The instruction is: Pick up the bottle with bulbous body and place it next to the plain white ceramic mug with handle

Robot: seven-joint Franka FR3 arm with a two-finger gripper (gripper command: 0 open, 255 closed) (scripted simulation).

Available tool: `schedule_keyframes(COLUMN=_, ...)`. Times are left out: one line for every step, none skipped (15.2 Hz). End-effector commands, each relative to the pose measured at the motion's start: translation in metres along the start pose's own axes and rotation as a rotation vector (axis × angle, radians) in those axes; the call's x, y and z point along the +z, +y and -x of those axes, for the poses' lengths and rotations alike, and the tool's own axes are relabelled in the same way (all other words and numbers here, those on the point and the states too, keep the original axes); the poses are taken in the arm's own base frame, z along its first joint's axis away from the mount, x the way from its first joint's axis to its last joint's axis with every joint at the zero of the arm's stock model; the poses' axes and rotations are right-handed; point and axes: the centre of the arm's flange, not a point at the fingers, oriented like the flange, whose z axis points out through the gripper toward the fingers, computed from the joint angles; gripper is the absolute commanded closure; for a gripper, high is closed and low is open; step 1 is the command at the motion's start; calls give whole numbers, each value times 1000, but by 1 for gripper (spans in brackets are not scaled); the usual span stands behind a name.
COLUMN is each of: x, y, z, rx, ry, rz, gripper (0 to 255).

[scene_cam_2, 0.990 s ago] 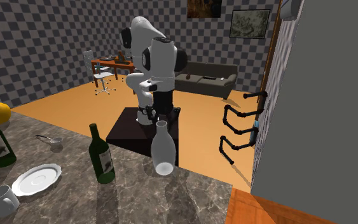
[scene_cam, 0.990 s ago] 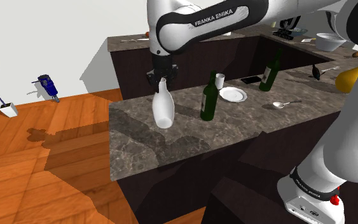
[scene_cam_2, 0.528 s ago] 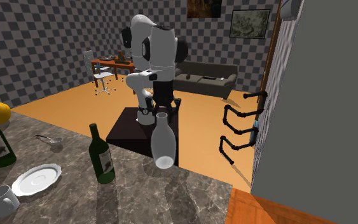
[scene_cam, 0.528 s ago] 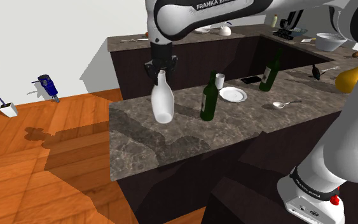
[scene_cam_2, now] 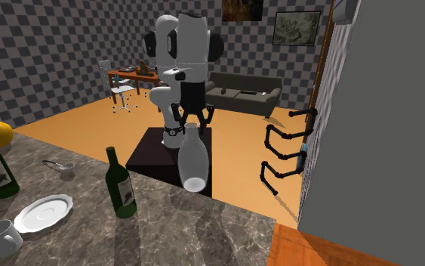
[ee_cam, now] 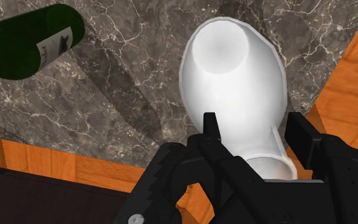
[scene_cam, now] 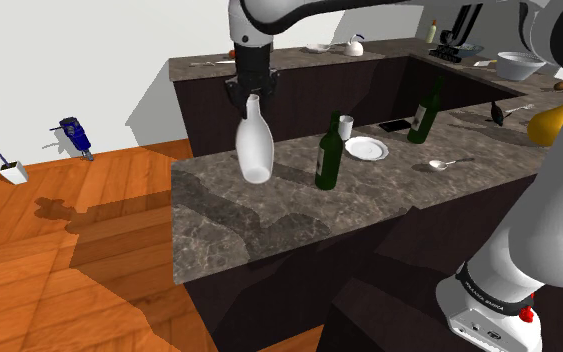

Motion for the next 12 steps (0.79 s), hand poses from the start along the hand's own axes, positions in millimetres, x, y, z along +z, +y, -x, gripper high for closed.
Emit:
schedule_keyframes(x=-10, y=1, z=0, rx=0, ry=0, rz=0, gripper=255)
schedule_keyframes(x=-16, y=1, z=-1, rx=0, ry=0, rz=0, gripper=255)
schedule_keyframes(x=-21, y=1, z=-2, rx=0, ry=0, rz=0, gripper=255)
schedule_keyframes(x=-26, y=1, z=-2, rx=0, ry=0, rz=0, gripper=255)
schedule_keyframes(x=-31, y=1, z=-3, rx=0, ry=0, rz=0, gripper=255)
schedule_keyframes(x=-37, y=1, z=-3, rx=0, ry=0, rz=0, gripper=255)
schedule_keyframes(x=-42, y=1, z=-4, rx=0, ry=0, rz=0, gripper=255)
schedule_keyframes(x=-47, y=1, z=-5, rx=0, ry=0, rz=0, gripper=255)
schedule_keyframes(x=-52, y=2, z=-5, rx=0, ry=0, rz=0, gripper=255)
schedule_keyframes(x=-58, y=2, z=-6, rx=0, ry=0, rz=0, gripper=255)
schedule_keyframes(x=-63, y=2, z=-6, rx=0, ry=0, rz=0, gripper=255)
schedule_keyframes(x=-68, y=2, z=-7, rx=0, ry=0, rz=0, gripper=255)
